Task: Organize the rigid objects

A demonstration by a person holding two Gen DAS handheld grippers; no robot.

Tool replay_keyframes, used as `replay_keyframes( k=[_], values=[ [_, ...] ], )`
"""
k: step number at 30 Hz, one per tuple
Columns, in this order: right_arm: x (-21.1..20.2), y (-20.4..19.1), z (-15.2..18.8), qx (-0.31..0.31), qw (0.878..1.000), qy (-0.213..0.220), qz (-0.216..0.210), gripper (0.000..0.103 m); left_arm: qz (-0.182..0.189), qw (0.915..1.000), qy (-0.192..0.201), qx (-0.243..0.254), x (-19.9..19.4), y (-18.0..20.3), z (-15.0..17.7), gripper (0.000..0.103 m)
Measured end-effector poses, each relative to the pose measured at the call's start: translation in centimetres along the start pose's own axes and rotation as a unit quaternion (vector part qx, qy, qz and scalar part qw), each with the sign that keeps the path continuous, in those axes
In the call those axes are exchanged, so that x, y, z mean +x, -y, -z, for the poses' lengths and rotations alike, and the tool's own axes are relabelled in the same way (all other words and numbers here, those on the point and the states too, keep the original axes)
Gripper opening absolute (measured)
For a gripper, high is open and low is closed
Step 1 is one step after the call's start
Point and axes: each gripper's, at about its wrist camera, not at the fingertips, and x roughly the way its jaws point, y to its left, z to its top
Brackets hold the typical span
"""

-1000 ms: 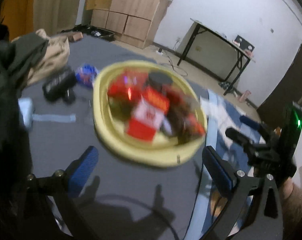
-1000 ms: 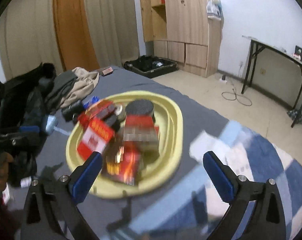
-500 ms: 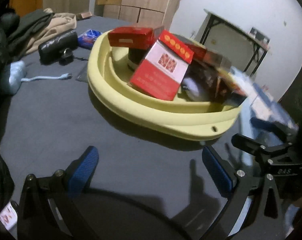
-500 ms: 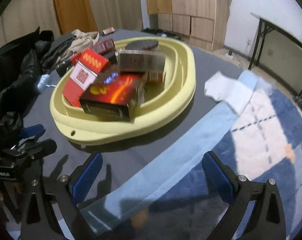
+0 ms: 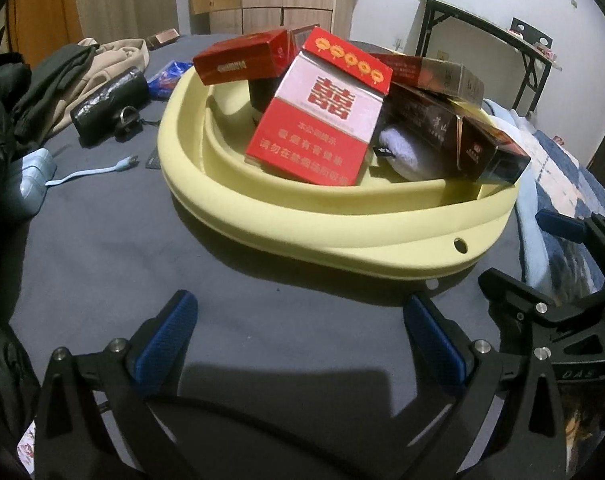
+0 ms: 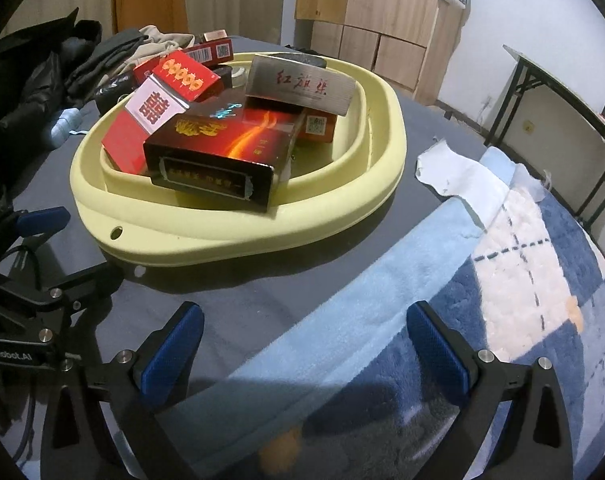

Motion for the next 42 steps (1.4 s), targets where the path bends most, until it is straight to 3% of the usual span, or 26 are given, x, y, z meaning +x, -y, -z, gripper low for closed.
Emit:
replay_keyframes(
  k=[26, 32, 42],
  values=[
    [-0.48, 0.38, 0.52, -0.001, 1.000, 0.001, 0.003, 0.103, -0.017, 0.9998, -0.010, 0.010, 0.22, 0.77, -0.63, 0.103],
    [-0.48, 0.40, 0.53, -0.001, 1.000, 0.001, 0.002, 0.103, -0.011, 0.9997, -0.019, -0.013, 0.39, 0.53, -0.83, 0.103],
    [-0.47, 0.41, 0.52, -0.001, 1.000, 0.001, 0.002, 0.103, -0.027, 0.9996, -0.003, -0.013, 0.23, 0.76, -0.55, 0.103]
  ],
)
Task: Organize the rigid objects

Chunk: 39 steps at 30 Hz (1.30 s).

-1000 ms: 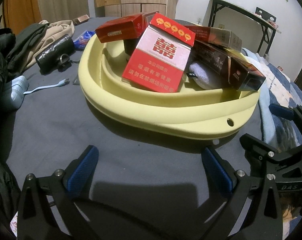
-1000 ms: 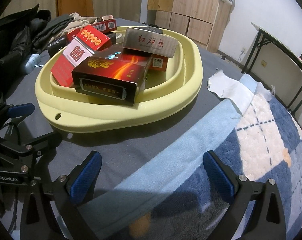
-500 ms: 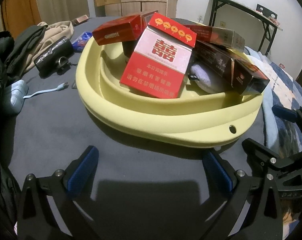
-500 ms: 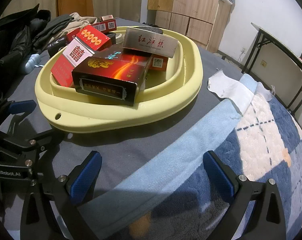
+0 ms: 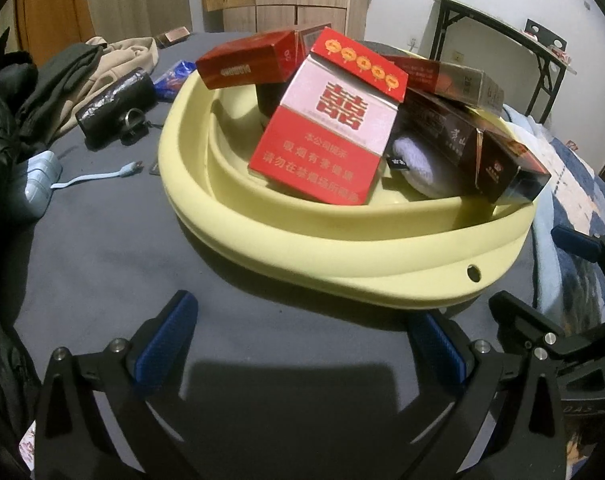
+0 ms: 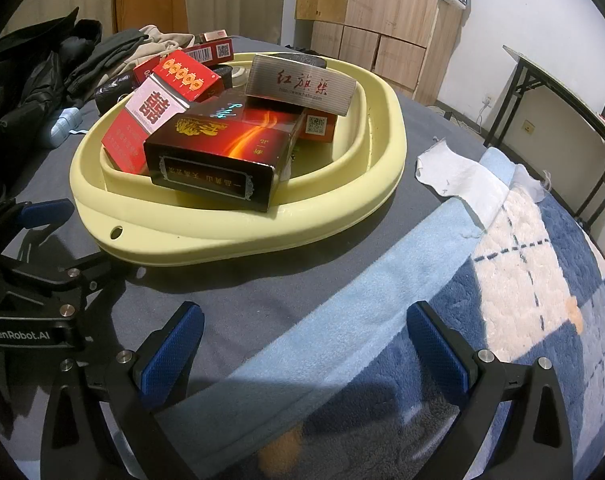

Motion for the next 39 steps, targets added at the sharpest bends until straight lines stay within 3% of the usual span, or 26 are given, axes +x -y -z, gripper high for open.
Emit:
replay_keyframes(
  k=[39],
  values=[
    [0.01, -0.06, 0.02, 0.000, 1.000, 0.000, 0.000, 0.103, 0.000, 1.0000, 0.000, 0.000, 0.08, -0.14, -0.11, 0.103]
  ],
)
